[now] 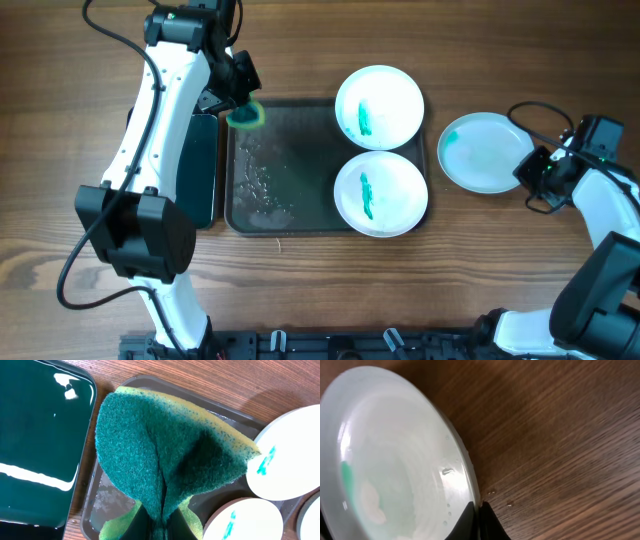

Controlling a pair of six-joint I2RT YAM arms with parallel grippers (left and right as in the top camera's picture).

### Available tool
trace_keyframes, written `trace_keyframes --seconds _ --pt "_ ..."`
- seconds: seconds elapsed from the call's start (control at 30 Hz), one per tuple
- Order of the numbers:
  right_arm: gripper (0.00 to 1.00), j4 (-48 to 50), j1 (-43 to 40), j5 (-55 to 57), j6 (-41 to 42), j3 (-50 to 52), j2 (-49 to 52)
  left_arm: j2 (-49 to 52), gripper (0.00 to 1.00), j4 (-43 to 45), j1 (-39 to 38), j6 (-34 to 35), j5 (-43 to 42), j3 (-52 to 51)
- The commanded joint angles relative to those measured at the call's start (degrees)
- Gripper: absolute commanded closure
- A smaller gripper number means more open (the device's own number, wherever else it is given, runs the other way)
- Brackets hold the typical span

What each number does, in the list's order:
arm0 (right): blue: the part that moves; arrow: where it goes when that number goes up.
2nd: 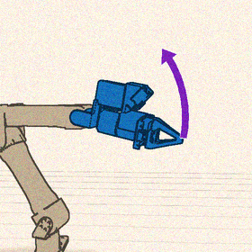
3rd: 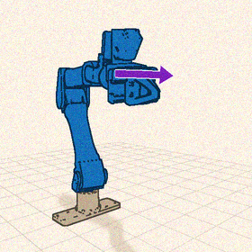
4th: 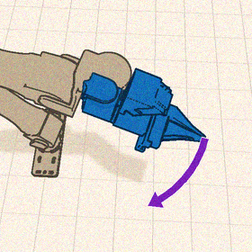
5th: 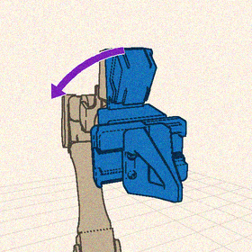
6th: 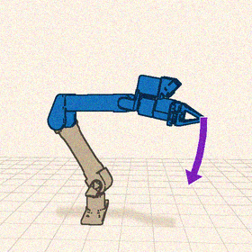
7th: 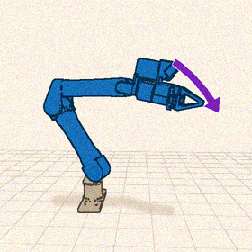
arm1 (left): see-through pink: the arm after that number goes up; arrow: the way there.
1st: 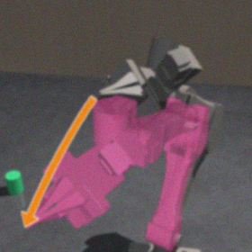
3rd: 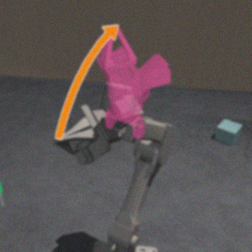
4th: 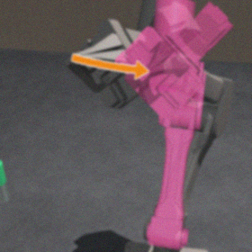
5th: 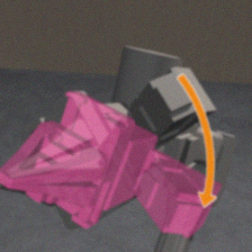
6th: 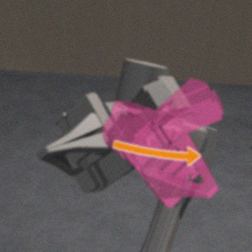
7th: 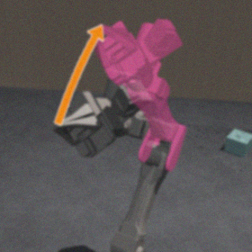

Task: Clean dirty plates on tray and stack at the side
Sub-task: 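Grasp the lower-right plate rim with right gripper, drag it left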

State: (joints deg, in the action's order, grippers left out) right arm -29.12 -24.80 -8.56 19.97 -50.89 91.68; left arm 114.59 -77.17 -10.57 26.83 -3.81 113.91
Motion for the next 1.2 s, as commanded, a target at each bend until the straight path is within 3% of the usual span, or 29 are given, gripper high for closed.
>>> trace_keyframes --seconds 0.0,0.07,0.13,0.27,0.43,0.73,1.17 --pt "0.85 0.7 0.2 -0.9 0.8 0.1 1.1 -0.8 0.96 0.0 -0.2 -0.9 -0.7 1.2" --pt "0.75 -0.8 0.2 -3.8 -1.8 -0.5 1.1 -0.8 0.96 0.0 -0.2 -0.9 -0.7 1.2" --pt "0.7 -4.6 0.2 -5.4 -2.3 -2.8 1.1 -0.8 0.96 0.0 -0.2 -0.9 -0.7 1.2" --pt "0.69 -18.9 2.7 -13.1 -8.7 -12.0 0.3 -0.8 0.96 0.0 -0.2 -0.9 -0.7 1.2" --pt "0.69 -25.7 13.5 -17.8 -14.8 -13.2 0.4 -0.8 0.96 -0.1 -0.2 -0.9 -0.7 1.2" --pt "0.7 -24.3 28.4 -8.7 -13.4 -8.5 1.8 -0.8 0.96 -0.3 -0.2 -0.9 -0.7 1.2" --pt "0.74 -15.7 30.1 -6.9 -12.0 -2.0 1.8 -0.8 0.96 -0.5 -0.2 -0.9 -0.6 1.2"
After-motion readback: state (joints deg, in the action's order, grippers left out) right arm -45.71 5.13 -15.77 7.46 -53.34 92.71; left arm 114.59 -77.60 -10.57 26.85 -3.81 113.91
